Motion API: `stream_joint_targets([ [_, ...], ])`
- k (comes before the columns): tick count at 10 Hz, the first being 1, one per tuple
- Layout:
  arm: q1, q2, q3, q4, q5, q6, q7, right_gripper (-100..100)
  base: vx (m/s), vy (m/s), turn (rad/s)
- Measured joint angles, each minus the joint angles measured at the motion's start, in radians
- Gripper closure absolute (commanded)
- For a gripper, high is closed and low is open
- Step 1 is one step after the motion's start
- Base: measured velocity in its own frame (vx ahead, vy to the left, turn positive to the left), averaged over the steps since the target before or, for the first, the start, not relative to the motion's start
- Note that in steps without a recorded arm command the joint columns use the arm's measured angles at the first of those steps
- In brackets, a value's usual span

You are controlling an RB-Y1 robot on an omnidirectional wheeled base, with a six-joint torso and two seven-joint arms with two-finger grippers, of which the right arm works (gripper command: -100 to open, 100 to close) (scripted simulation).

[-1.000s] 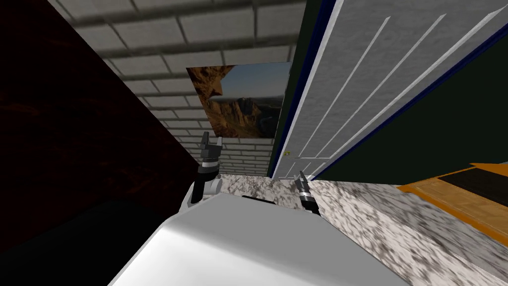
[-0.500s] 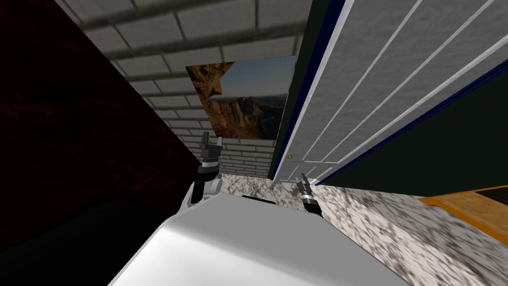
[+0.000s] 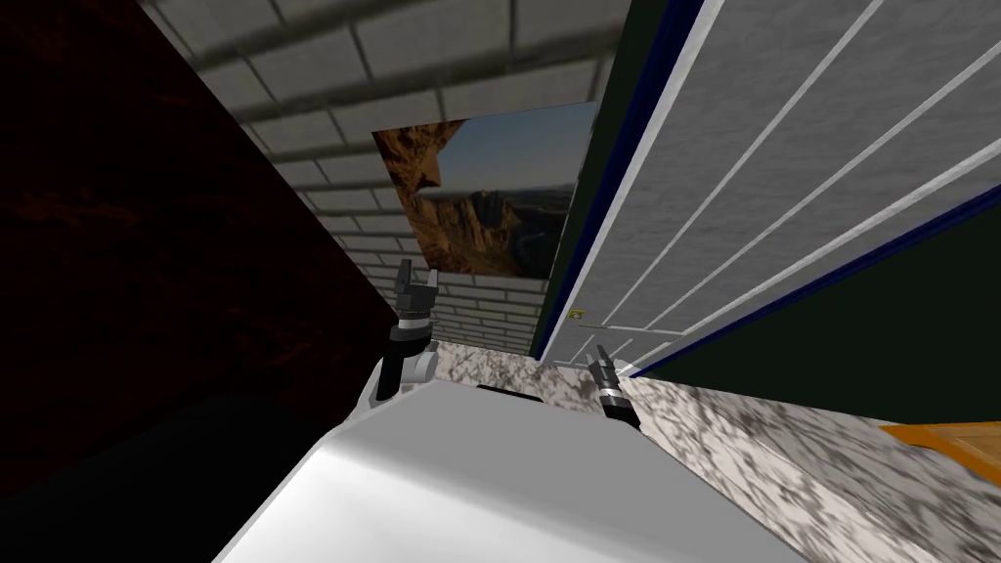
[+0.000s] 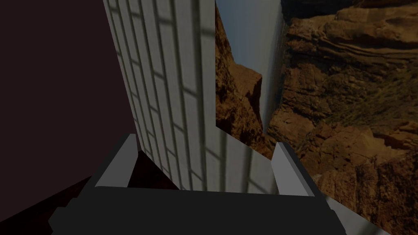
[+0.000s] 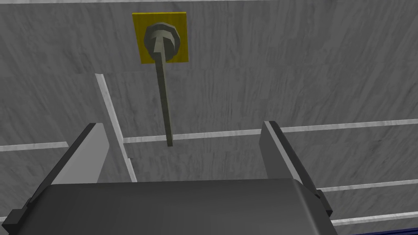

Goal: Pull the door open

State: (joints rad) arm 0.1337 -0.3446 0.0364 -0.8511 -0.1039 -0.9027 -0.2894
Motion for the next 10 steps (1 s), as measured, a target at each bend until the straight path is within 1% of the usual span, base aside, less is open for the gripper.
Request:
stream_joint_targets([
  [1, -0.011, -0.005, 0.0, 0.026, -0.002, -0.006, -0.003, -100, 0.09, -0.067, 0.134],
  [2, -0.017, -0.013, -0.001, 0.059, -0.005, -0.019, -0.008, -100, 0.092, -0.074, 0.123],
  [3, -0.019, -0.017, -0.001, 0.079, -0.007, -0.025, -0.01, -100, 0.079, -0.057, 0.102],
  [5, -0.024, -0.025, -0.002, 0.102, -0.011, -0.027, -0.012, -100, 0.045, -0.036, 0.05],
  [7, -0.037, -0.031, -0.002, 0.142, -0.013, -0.041, -0.016, -100, 0.033, -0.025, 0.047],
  [8, -0.037, -0.032, -0.002, 0.144, -0.013, -0.043, -0.017, -100, 0.1, -0.033, 0.137],
  [10, -0.05, -0.023, -0.017, 0.152, -0.021, -0.03, -0.005, -100, 0.162, -0.067, 0.127],
])
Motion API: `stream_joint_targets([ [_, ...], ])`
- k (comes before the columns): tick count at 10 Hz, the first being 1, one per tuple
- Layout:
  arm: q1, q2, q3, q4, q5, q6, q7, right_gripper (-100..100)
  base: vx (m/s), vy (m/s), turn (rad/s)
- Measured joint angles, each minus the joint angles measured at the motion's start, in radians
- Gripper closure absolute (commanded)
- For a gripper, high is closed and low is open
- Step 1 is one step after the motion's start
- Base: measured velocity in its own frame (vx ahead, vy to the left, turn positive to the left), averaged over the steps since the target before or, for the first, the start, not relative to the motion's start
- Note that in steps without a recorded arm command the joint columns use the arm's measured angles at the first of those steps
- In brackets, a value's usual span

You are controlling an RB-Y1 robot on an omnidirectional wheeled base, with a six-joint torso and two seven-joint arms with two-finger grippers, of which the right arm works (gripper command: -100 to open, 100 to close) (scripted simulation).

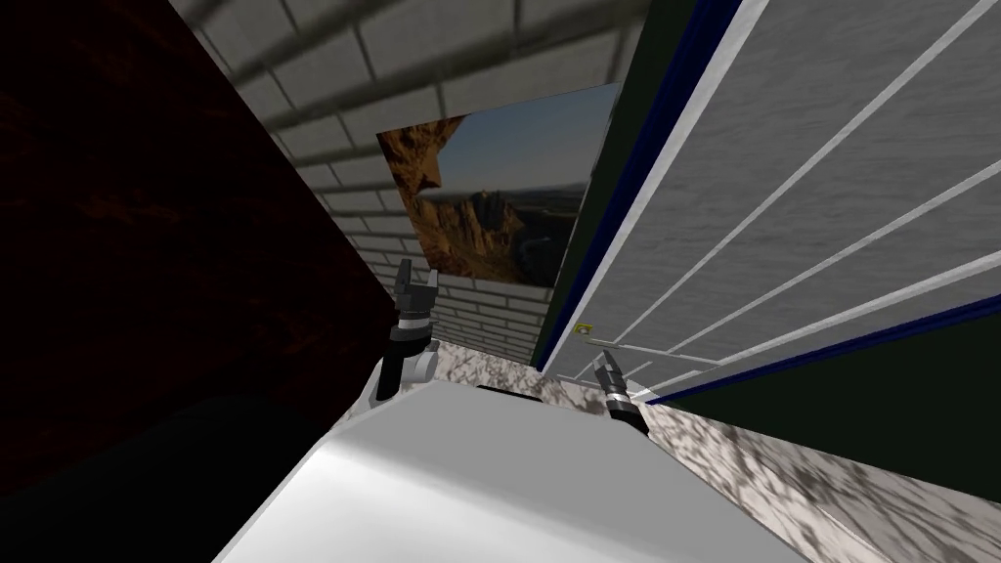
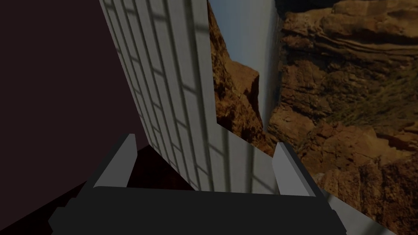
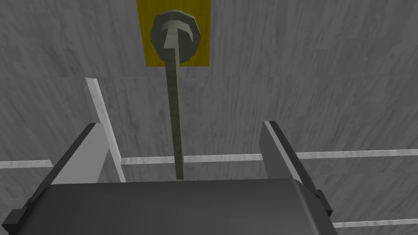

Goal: Pull the door open

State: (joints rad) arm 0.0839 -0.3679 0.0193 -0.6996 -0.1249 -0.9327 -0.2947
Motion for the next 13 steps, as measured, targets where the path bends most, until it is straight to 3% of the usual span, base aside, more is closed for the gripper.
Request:
stream_joint_targets([
  [3, -0.022, 0.013, -0.023, 0.021, -0.012, 0.014, 0.019, -100, 0.163, -0.066, 0.086],
  [4, -0.024, 0.014, -0.024, 0.022, -0.012, 0.014, 0.02, 100, -0.005, 0.004, -0.022],
  [10, -0.02, 0.011, -0.025, 0.023, -0.012, 0.017, 0.019, 100, -0.031, -0.001, 0.021],
  [13, 0.004, -0.015, -0.007, 0.022, -0.005, -0.022, -0.007, 100, -0.203, -0.089, 0.188],
])
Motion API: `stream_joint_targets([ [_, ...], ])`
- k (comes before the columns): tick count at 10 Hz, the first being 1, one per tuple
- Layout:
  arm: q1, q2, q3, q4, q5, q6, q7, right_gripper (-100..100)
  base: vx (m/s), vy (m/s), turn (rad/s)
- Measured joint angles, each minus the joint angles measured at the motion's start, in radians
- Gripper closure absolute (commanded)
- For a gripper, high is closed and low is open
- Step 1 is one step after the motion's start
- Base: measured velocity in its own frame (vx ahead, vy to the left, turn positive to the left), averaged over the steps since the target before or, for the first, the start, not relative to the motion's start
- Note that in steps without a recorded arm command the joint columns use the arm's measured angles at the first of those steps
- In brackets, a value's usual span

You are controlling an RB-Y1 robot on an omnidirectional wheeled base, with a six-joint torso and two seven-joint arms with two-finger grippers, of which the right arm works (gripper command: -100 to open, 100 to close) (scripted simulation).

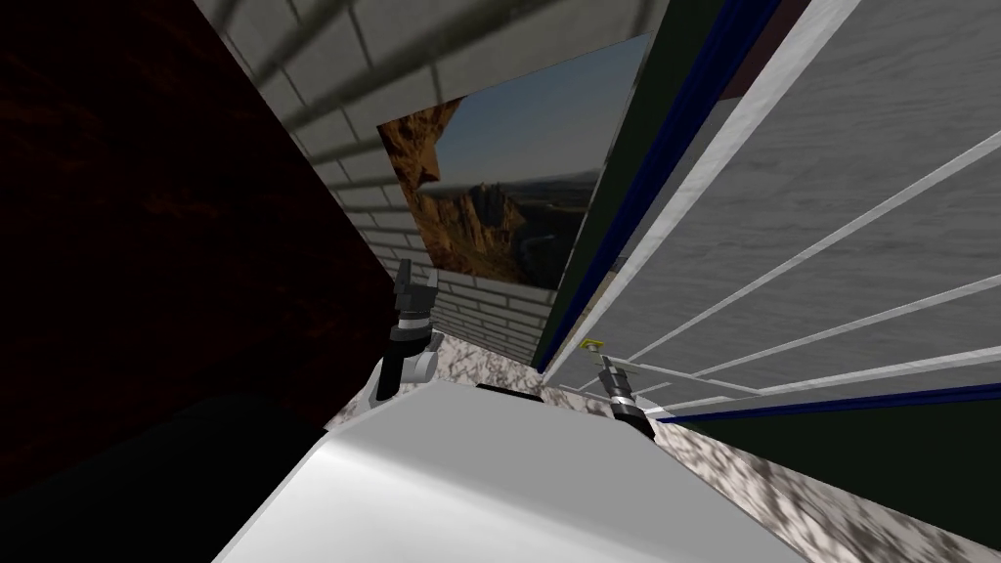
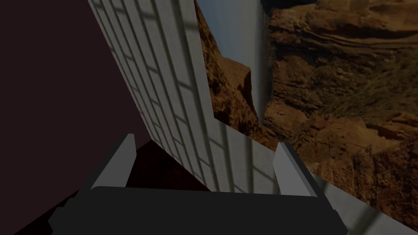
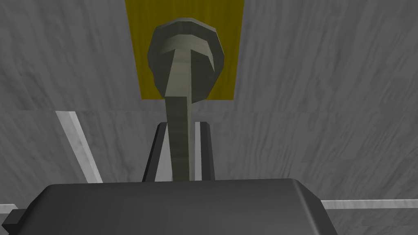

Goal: Pull the door open

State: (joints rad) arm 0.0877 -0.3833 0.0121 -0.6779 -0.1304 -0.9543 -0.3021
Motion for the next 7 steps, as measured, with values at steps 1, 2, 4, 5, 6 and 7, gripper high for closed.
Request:
stream_joint_targets([
  [1, 0.005, -0.009, 0.01, 0.016, 0.004, -0.024, -0.013, 100, -0.22, -0.073, 0.177],
  [2, 0.022, -0.018, 0.02, 0.01, 0.008, -0.038, -0.024, 100, -0.209, -0.061, 0.194],
  [4, 0.053, -0.041, 0.038, 0.009, 0.016, -0.071, -0.051, 100, -0.211, -0.073, 0.162],
  [5, 0.059, -0.05, 0.047, 0.017, 0.019, -0.09, -0.062, 100, -0.218, -0.068, 0.171],
  [6, 0.071, -0.059, 0.054, 0.014, 0.022, -0.103, -0.071, 100, -0.097, -0.033, 0.029],
  [7, 0.074, -0.059, 0.056, 0.015, 0.024, -0.105, -0.073, 100, -0.154, -0.039, 0.139],
])
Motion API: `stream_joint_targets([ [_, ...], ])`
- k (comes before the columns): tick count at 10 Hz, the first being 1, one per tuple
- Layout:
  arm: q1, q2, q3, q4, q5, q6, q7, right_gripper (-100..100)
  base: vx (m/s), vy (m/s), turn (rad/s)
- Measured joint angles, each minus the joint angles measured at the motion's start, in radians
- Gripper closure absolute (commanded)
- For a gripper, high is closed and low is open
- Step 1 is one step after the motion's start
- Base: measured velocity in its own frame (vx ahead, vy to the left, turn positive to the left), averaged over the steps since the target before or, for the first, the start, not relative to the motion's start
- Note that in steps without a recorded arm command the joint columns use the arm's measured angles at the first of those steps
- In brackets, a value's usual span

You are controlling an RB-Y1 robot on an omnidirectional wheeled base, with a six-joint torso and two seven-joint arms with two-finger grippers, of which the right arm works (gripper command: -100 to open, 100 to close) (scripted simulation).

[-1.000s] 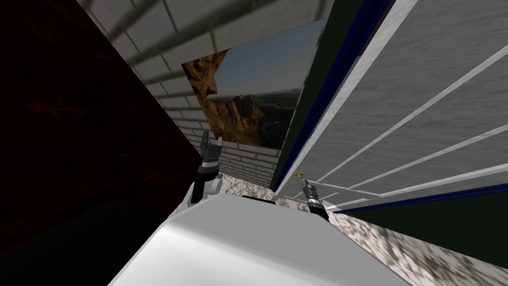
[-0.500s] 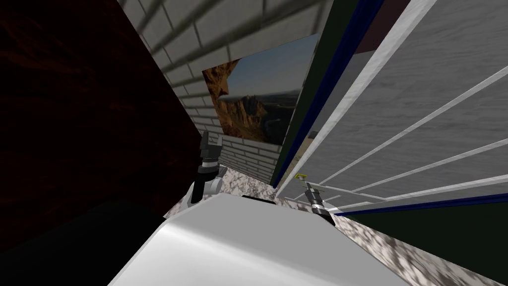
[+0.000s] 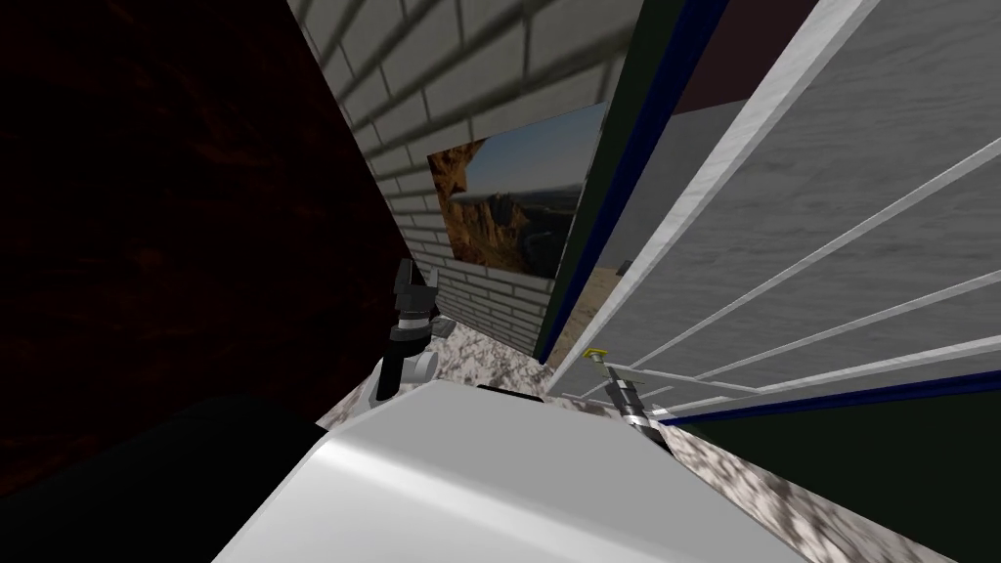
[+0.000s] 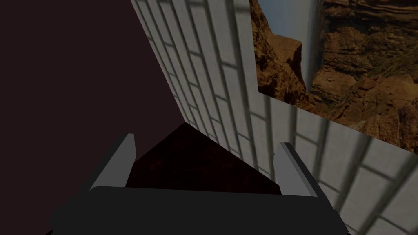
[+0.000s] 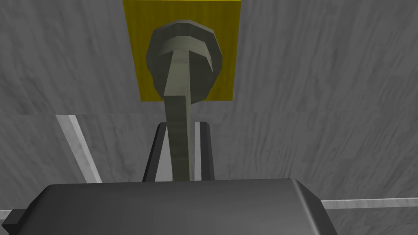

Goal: Pull the door open

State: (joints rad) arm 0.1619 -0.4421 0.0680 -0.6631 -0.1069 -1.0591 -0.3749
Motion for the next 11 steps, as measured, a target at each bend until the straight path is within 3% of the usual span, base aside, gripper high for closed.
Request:
stream_joint_targets([
  [3, 0.012, -0.012, 0.008, 0.008, 0.001, -0.027, -0.012, 100, -0.207, -0.096, 0.196],
  [9, 0.036, -0.039, 0.029, 0.053, 0.007, -0.111, -0.04, 100, -0.199, -0.058, 0.153],
  [11, 0.039, -0.04, 0.032, 0.068, 0.007, -0.122, -0.042, 100, -0.195, -0.084, 0.217],
])
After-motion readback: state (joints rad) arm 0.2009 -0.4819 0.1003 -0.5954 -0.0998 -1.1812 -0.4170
